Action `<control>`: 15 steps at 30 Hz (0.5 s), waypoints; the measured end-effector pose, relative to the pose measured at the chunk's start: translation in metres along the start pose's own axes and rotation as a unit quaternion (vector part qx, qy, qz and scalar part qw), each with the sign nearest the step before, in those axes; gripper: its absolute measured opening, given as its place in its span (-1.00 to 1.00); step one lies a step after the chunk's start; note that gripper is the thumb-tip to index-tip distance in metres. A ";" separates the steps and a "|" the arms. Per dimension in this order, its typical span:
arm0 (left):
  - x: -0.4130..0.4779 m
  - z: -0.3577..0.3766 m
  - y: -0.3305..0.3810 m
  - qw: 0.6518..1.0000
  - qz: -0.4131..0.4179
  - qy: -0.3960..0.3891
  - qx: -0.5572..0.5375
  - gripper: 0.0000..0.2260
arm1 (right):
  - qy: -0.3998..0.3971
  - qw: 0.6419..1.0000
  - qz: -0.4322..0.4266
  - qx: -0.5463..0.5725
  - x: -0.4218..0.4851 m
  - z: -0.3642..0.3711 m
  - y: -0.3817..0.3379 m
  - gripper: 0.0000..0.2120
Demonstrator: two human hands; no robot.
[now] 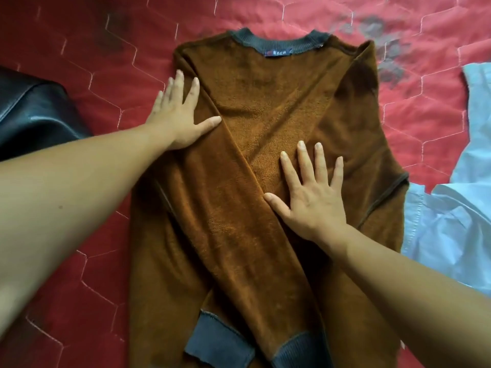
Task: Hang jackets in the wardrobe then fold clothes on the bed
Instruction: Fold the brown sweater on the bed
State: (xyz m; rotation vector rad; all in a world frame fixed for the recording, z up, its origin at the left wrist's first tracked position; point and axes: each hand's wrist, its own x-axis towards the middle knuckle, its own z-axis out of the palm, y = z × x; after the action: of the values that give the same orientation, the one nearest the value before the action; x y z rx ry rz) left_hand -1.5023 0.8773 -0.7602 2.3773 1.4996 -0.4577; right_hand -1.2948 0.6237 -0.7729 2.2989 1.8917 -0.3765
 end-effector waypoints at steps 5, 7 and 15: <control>-0.010 0.001 0.022 0.992 0.063 0.102 0.032 -0.24 | 0.122 0.987 0.038 0.098 0.036 -0.026 0.029 -0.35; -0.004 0.004 0.023 0.995 0.046 0.087 0.009 -0.25 | 0.131 0.987 0.072 0.063 0.072 -0.036 0.059 -0.30; 0.012 0.023 0.013 0.990 -0.007 0.143 0.010 -0.23 | 0.044 0.991 0.117 0.037 0.116 -0.022 0.118 -0.06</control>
State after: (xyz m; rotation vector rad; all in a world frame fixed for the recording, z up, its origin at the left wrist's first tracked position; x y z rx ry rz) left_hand -1.4877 0.8722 -0.7854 2.5342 1.6357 -0.1384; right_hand -1.1561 0.7155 -0.7907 2.5911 1.6437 -0.3255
